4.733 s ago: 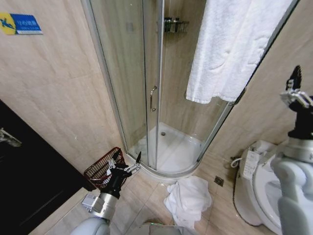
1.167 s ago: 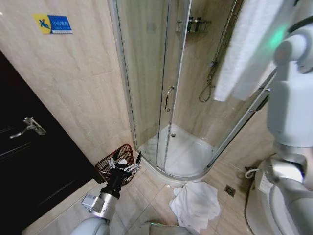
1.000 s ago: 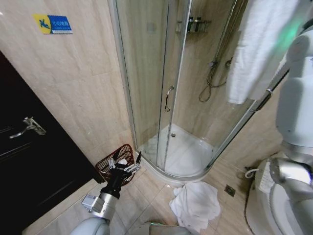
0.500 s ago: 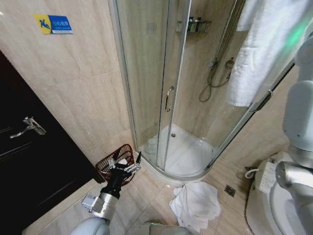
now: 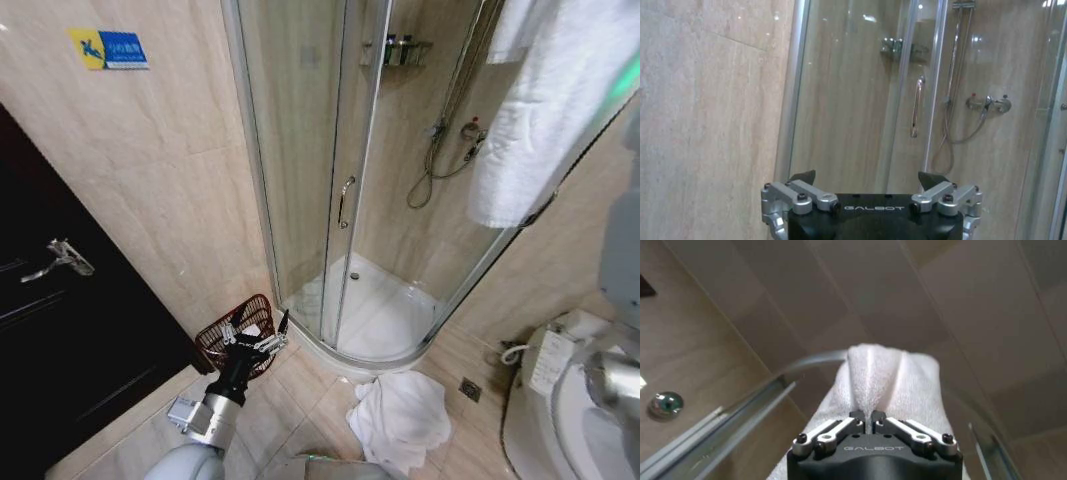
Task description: Discard the used towel into the hamper.
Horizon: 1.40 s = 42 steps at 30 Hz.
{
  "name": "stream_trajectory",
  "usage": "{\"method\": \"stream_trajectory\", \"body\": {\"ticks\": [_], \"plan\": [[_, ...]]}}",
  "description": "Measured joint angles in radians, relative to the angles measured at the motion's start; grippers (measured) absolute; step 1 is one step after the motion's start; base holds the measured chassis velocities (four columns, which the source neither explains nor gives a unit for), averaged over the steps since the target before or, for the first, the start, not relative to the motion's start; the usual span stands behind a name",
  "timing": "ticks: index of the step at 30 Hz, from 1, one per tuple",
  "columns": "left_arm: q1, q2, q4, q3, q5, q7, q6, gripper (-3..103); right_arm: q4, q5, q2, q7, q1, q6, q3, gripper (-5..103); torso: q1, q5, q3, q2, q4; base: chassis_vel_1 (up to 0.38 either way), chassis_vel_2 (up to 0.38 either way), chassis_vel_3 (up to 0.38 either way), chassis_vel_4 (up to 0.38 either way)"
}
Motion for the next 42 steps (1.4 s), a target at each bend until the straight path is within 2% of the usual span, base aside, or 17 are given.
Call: {"method": "stream_trajectory", "body": {"ticks": [6,9,11,12,17,19,22,23,26,27,30,31,35,42], "plan": [[0.0,0.0,0.0,0.0,0.0,0.0,0.0,100,0.072,0.023,-0.034,-0.012,-0.122,0.014,0.073,4,0.0,0.0003,0.0,0.0,0.0,0.0,0.0,0.0,0.0],[0.0,0.0,0.0,0.0,0.0,0.0,0.0,100,0.137,0.053,-0.047,-0.01,-0.266,0.021,0.124,4,0.0,0.0003,0.0,0.0,-0.0001,0.0,0.0,0.0,0.0],[0.0,0.0,0.0,0.0,0.0,0.0,0.0,100,0.148,0.058,-0.047,-0.009,-0.293,0.022,0.132,4,0.0,0.0003,0.0,0.0,0.0,0.0,0.0,0.0,0.0],[0.0,0.0,0.0,0.0,0.0,0.0,0.0,100,0.177,0.067,-0.044,-0.003,-0.362,0.022,0.152,4,0.0,0.0008,0.0,0.0,0.0,0.0,0.0,0.0,0.0],[0.0,0.0,0.0,0.0,0.0,0.0,0.0,100,0.242,0.069,-0.02,0.003,-0.501,0.022,0.218,4,0.0,0.0002,0.0,0.0,0.0,0.0,0.0,0.0,0.0],[0.0,0.0,0.0,0.0,0.0,0.0,0.0,100,0.25,0.069,-0.015,0.005,-0.519,0.022,0.229,4,0.0,0.0002,0.0,0.0,0.0001,0.0,0.0,0.0,0.0],[0.0,0.0,0.0,0.0,0.0,0.0,0.0,100,0.313,0.066,0.026,0.008,-0.668,0.023,0.325,4,0.0,0.0001,0.0,0.0,0.0001,0.0,0.0,0.0,0.0],[0.0,0.0,0.0,0.0,0.0,0.0,0.0,100,0.313,0.066,0.026,0.008,-0.668,0.023,0.325,4,0.0,0.0001,0.0,0.0,0.0001,0.0,0.0,0.0,0.0],[0.0,0.0,0.0,0.0,0.0,0.0,0.0,100,0.379,0.062,0.078,0.005,-0.814,0.031,0.391,4,0.0,0.0006,0.0,0.0,-0.0001,0.0,0.0,0.0,0.0],[0.0,0.0,0.0,0.0,0.0,0.0,0.0,100,0.379,0.062,0.078,0.005,-0.814,0.031,0.391,4,0.0,0.0006,0.0,0.0,-0.0001,0.0,0.0,0.0,0.0],[0.0,0.0,0.0,0.0,0.0,0.0,0.0,100,0.439,0.045,0.157,-0.002,-0.926,0.05,0.419,4,0.0,0.0003,0.0,0.0,-0.0001,0.0,0.0,0.0,0.0],[0.0,0.0,0.0,0.0,0.0,0.0,0.0,100,0.439,0.045,0.157,-0.002,-0.926,0.05,0.419,4,0.0,0.0003,0.0,0.0,-0.0001,0.0,0.0,0.0,0.0],[0.0,0.0,0.0,0.0,0.0,0.0,0.0,100,0.488,0.005,0.245,-0.013,-1.024,0.073,0.427,4,0.0,0.0003,0.0,0.0,0.0002,0.0,0.0,0.0,0.0],[0.0,0.0,0.0,0.0,0.0,0.0,0.0,100,0.533,-0.046,0.336,-0.027,-1.157,0.116,0.425,4,0.0,0.0003,0.0,0.0,0.0,0.0,0.0,0.0,0.0]]}}
